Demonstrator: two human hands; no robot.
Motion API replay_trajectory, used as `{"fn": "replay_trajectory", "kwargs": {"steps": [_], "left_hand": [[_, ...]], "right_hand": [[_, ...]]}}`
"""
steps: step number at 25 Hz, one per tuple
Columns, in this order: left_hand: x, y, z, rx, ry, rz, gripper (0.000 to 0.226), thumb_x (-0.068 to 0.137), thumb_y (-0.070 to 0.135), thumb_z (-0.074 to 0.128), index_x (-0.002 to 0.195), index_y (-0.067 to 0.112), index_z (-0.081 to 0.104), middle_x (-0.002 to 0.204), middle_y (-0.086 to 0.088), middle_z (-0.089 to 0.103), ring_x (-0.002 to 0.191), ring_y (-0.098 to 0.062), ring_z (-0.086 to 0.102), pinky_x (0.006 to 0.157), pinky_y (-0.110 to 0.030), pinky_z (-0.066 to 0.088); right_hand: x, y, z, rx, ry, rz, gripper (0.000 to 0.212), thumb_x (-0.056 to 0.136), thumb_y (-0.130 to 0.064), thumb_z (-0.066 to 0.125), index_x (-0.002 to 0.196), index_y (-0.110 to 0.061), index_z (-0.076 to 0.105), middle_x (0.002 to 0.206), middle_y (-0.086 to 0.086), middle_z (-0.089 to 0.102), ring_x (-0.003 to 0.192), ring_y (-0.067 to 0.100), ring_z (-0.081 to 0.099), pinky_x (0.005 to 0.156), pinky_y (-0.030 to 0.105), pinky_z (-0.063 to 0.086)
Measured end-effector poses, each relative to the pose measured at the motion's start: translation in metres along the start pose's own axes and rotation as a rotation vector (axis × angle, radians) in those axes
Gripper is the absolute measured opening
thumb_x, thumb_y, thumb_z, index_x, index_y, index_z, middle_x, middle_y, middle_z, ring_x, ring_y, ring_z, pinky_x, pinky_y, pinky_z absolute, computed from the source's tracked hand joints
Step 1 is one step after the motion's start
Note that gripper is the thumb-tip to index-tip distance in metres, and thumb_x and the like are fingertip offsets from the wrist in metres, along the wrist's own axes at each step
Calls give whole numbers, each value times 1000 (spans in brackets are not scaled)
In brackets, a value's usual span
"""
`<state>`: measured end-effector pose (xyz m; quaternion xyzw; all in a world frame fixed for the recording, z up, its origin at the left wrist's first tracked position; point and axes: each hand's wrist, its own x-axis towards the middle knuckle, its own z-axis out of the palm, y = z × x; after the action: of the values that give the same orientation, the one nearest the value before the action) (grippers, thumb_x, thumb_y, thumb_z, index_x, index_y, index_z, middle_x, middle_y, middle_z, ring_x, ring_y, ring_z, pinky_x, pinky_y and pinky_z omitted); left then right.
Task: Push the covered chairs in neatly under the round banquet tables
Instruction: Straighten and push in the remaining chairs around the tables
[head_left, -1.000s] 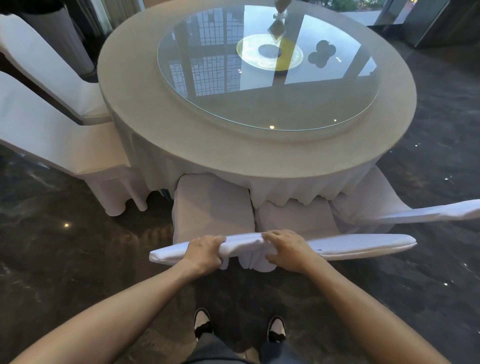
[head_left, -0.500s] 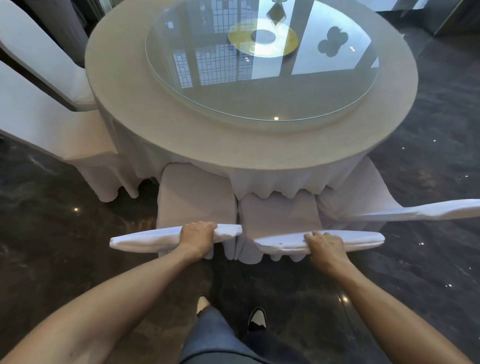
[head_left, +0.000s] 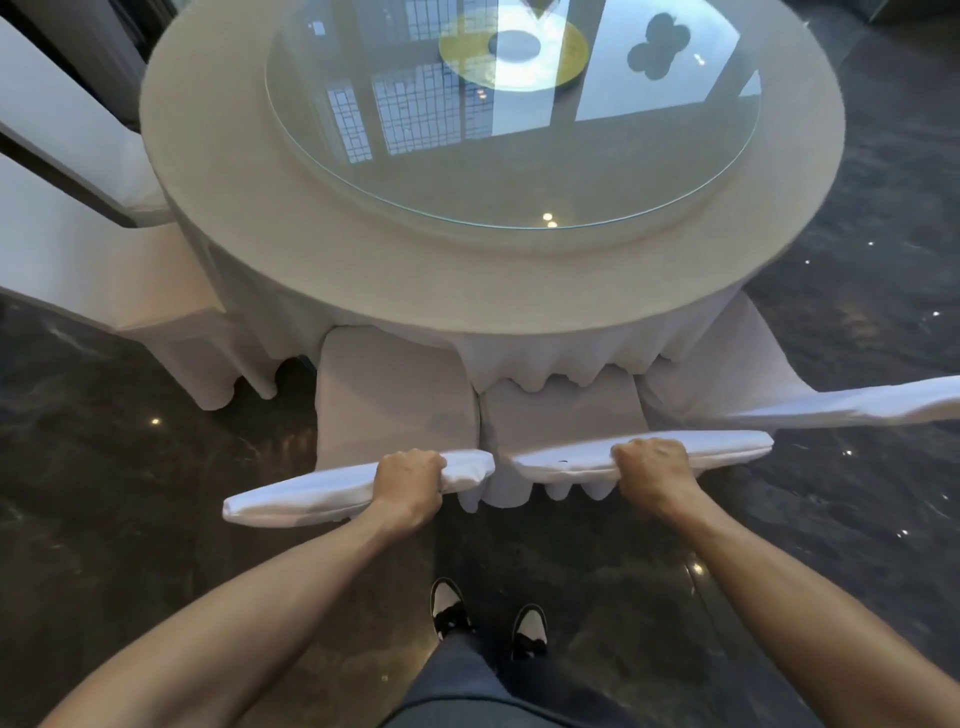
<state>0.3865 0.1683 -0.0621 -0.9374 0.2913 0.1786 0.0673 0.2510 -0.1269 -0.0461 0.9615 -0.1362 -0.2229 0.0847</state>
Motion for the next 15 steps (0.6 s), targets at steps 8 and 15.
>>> {"fn": "replay_trajectory", "kwargs": {"steps": [8,15], "left_hand": [[2,6,-1,6,12,30,23,79,25,65,101,23,72,91,-4,73,82,-27,67,73,-34,51],[-3,5,4,-10,25,79,23,76,27,60,99,24,64,93,-3,71,82,-28,66,64,-34,40]], "right_hand": [[7,7,4,6,42,23,14,78,-34,65,91,-28,67,82,-4,68,72,16,62,62,30,41],[2,1,10,38,60,110,15,77,-27,64,91,-28,66,85,-4,68,78,19,62,71,33,42]]}}
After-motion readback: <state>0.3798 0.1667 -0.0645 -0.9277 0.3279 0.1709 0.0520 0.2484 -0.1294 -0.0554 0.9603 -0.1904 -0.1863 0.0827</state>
